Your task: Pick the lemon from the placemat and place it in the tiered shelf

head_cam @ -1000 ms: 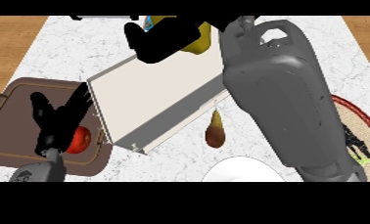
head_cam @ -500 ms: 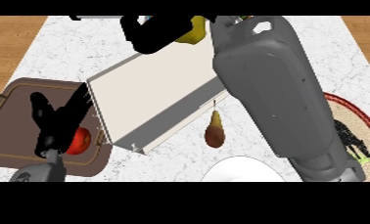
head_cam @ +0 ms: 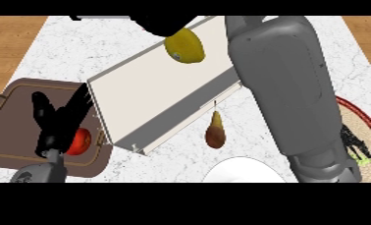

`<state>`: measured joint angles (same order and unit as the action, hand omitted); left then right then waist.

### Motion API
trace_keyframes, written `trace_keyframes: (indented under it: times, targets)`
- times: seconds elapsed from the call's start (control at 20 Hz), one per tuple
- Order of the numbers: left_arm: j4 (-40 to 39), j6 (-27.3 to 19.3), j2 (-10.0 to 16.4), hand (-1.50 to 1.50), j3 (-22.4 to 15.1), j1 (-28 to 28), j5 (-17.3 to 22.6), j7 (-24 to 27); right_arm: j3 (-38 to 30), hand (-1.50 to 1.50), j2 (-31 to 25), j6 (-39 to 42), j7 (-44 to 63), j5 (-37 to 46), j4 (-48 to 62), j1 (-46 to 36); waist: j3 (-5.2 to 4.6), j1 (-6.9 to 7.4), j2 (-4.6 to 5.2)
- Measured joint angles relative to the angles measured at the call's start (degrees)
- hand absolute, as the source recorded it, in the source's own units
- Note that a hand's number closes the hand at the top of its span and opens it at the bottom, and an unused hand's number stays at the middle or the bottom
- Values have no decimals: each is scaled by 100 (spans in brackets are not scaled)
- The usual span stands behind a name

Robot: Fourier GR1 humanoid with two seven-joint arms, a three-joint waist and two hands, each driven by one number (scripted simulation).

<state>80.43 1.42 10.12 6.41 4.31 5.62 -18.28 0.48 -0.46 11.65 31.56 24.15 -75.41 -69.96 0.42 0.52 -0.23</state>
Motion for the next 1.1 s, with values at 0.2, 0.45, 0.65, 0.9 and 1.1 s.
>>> trace_keyframes:
  times: [0.2,0.45,0.65,0.9,1.1]
  targets:
    - [-48,78,42,0,59,-4,37,67,-321,-150,27,-343,114,-565,67,-80,2,20,5]
    - [-95,101,29,0,64,-10,2,163,-672,-150,39,-782,401,-1248,25,-206,6,9,-2]
    - [3,106,37,0,90,-89,13,124,-1035,-150,-117,-1185,427,-1323,66,-277,2,7,0]
    - [78,60,-10,0,42,-70,-32,2,-1398,-150,-612,-1544,492,-1142,313,-459,-1,-8,4]
    - [111,31,-48,0,57,-80,-26,-19,-1912,-150,-1107,-1655,517,-1302,403,-338,-3,-28,5]
